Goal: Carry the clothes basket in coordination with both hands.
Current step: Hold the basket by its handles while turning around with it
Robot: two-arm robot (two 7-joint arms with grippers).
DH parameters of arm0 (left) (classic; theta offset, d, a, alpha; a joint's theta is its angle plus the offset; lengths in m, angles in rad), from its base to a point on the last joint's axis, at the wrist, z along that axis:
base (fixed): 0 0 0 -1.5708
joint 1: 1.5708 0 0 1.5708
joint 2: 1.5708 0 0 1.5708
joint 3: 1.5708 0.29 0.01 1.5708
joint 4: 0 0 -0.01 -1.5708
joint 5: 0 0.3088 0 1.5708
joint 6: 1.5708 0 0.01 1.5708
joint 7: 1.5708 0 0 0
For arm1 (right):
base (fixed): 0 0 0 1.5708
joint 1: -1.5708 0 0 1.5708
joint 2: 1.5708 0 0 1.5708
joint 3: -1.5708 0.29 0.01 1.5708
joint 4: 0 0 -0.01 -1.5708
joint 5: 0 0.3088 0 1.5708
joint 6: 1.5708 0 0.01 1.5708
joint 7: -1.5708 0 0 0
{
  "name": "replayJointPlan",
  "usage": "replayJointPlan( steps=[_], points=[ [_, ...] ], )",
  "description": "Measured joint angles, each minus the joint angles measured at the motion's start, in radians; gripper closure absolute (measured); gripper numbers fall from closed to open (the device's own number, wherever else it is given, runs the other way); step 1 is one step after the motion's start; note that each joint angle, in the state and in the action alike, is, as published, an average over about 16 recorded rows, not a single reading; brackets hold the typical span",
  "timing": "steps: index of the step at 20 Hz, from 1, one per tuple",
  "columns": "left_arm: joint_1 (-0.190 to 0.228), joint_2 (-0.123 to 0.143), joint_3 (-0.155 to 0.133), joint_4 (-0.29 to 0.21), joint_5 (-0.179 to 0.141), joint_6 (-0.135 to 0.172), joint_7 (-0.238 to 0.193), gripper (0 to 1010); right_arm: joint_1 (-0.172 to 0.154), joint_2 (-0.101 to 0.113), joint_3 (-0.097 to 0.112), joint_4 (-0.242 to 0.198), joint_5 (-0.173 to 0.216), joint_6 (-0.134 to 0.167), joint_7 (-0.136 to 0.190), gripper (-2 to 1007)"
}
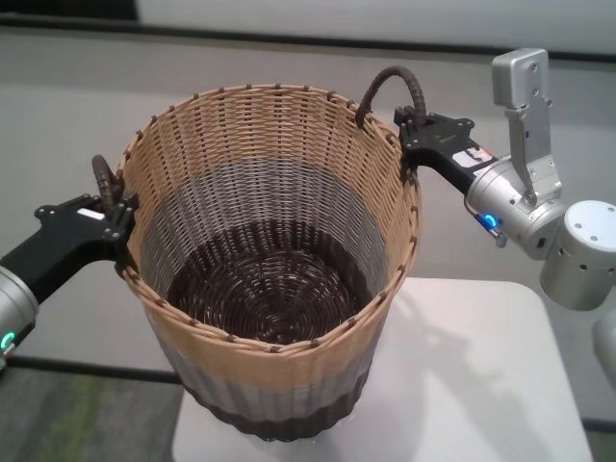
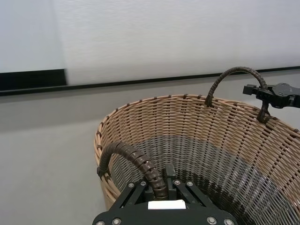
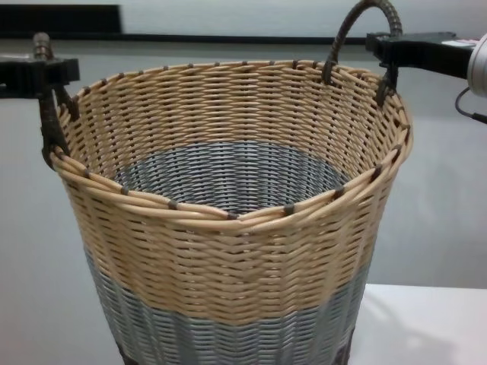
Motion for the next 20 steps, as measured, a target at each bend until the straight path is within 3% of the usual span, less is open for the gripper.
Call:
replayJointPlan(
  steps=[20],
  points=[
    [0.000, 0.000, 0.000, 0.000, 0.000, 0.000, 0.000, 835, 0.000, 0.000, 0.000, 0.000, 0.000, 0.000, 0.000, 959]
  ],
)
